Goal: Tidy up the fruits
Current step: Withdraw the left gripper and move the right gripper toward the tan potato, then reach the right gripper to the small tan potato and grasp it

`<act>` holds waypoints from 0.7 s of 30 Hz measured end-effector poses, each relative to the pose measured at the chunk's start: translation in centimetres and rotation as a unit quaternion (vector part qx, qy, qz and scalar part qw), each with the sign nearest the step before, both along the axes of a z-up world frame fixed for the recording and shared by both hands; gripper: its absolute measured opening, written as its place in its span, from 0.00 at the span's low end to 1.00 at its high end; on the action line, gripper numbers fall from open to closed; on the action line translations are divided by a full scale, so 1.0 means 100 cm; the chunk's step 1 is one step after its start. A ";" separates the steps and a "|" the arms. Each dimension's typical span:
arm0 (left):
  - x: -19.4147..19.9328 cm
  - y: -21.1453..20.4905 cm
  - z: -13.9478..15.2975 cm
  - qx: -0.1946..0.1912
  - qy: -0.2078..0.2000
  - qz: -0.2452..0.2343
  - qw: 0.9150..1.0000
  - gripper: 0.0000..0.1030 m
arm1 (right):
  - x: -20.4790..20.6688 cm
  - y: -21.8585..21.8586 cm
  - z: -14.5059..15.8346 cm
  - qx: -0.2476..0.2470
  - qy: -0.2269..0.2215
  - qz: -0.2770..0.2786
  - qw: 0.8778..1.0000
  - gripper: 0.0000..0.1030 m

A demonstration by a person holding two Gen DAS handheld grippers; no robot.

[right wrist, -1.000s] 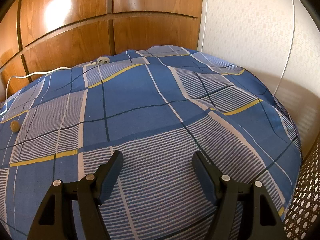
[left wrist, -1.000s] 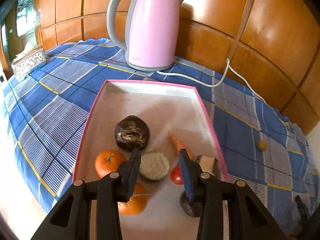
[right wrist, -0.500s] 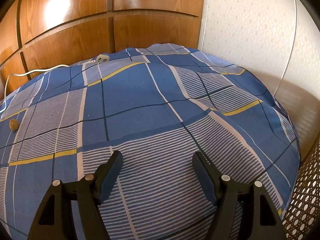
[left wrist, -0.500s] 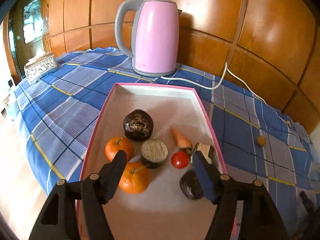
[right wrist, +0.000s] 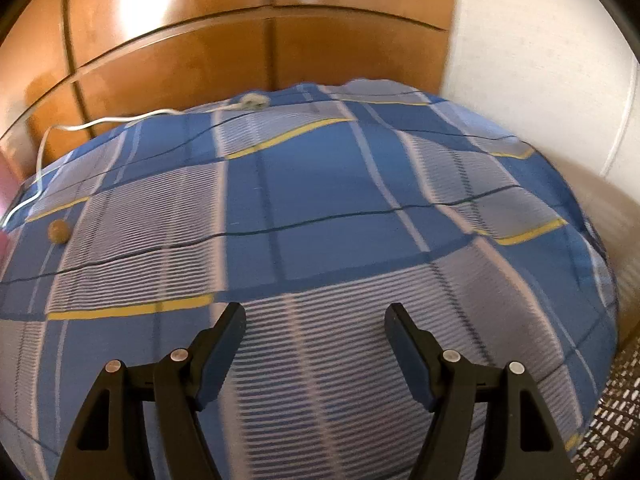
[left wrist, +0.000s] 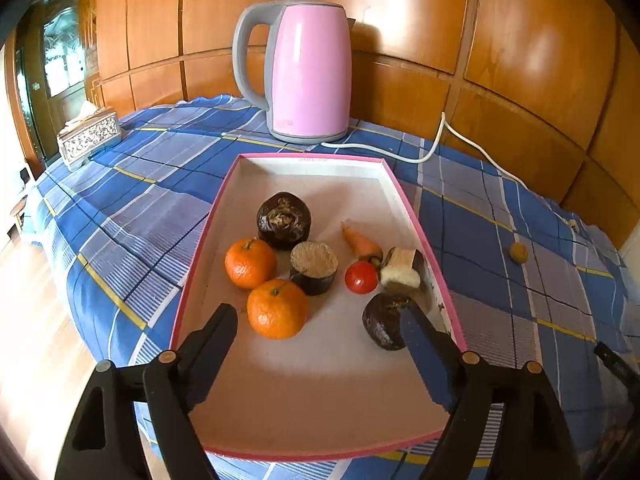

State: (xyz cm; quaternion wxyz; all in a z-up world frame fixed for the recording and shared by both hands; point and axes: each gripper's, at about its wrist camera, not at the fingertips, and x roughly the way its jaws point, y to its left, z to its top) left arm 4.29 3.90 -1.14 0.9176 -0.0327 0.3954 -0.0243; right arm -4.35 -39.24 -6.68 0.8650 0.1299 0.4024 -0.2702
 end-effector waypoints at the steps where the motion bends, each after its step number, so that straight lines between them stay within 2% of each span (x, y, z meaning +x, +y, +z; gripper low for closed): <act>1: -0.001 0.001 -0.001 0.000 0.001 0.000 1.000 0.82 | 0.003 0.004 0.000 0.004 0.000 0.011 1.000 0.71; 7: -0.004 0.004 -0.004 0.000 0.006 0.002 1.000 0.82 | 0.023 0.032 0.002 0.022 0.000 0.075 0.997 0.70; 9: -0.005 0.006 -0.005 -0.001 0.007 0.004 1.000 0.82 | 0.030 0.039 0.003 0.031 -0.001 0.094 0.995 0.65; 15: -0.008 0.014 -0.006 -0.012 0.006 0.019 1.000 0.84 | 0.047 0.062 0.006 0.048 0.000 0.147 0.988 0.44; 21: -0.010 0.027 -0.004 -0.021 0.005 0.041 0.999 0.86 | 0.061 0.082 0.008 0.064 0.004 0.191 0.979 0.37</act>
